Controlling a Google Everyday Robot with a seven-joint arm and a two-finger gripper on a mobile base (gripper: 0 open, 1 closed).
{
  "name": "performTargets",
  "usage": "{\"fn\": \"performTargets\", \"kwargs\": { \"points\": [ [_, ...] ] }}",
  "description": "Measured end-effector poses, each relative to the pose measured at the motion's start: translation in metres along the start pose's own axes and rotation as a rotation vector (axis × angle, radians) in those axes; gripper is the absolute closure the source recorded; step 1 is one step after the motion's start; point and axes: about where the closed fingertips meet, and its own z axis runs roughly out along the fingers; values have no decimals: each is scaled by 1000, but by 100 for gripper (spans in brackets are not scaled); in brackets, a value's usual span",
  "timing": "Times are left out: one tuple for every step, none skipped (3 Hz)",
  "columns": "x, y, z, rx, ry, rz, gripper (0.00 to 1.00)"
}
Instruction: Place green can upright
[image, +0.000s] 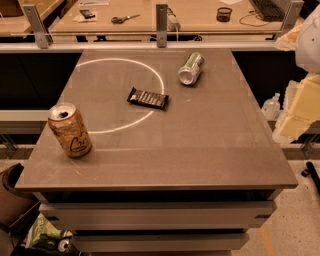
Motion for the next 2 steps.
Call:
{"fn": "performTargets", "kwargs": {
  "points": [
    [0,0,0,0,0,0,0],
    [0,-10,-5,2,-5,30,0]
  ]
}}
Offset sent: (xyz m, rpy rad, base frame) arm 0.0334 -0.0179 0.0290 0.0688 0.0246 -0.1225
